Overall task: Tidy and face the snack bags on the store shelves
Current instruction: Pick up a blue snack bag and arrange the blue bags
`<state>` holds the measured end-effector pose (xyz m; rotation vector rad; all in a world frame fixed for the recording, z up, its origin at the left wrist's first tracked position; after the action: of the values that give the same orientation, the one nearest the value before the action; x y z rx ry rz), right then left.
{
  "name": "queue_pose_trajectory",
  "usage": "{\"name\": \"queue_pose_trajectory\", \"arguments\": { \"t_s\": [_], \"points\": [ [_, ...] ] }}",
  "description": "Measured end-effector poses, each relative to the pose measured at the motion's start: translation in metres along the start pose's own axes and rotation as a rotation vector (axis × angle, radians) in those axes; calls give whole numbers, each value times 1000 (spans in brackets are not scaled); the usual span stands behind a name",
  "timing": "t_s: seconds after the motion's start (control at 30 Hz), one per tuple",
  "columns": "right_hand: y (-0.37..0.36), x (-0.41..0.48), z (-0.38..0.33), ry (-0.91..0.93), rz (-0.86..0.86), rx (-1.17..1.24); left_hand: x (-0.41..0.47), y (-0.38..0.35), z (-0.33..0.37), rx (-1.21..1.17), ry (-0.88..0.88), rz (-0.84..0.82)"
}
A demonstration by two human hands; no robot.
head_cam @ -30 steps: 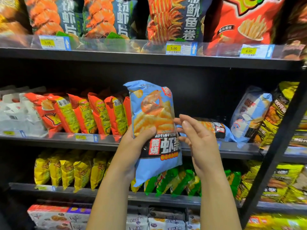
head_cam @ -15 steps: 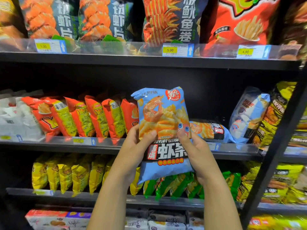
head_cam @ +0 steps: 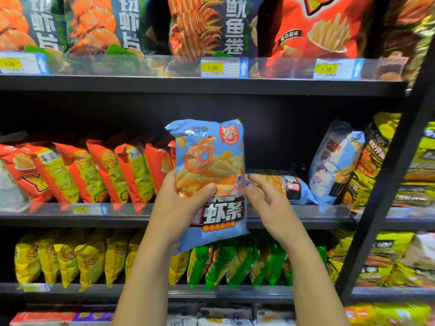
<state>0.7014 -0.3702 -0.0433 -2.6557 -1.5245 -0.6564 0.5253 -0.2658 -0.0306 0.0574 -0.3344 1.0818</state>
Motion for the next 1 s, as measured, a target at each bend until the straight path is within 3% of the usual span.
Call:
{"name": "queue_pose_trajectory", "arguments": {
  "t_s": [0.17,0.4,0.7,1.0],
  "points": [
    [52,50,29,64,-5,-633,18,0,-5,142,-46,109],
    [85,112,56,111,-175,-1179,38,-13,-10,220,-54,179],
    [84,127,80,67,-344,-1320,49,-27,-13,236,-46,231],
    [90,129,79,102,-178,-1310,50,-37,-10,226,-42,235]
  ]
}}
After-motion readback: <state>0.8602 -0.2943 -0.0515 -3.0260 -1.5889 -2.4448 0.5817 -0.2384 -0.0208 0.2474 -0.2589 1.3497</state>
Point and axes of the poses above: each hand's wrist, its own x-axis towards the middle knuckle, its own y-axis out of the back of the hand, z = x × y, the point moved 1 cm from there along x, towards the middle knuckle, and after that the axes turned 1 degree about y, right-handed, at the moved point
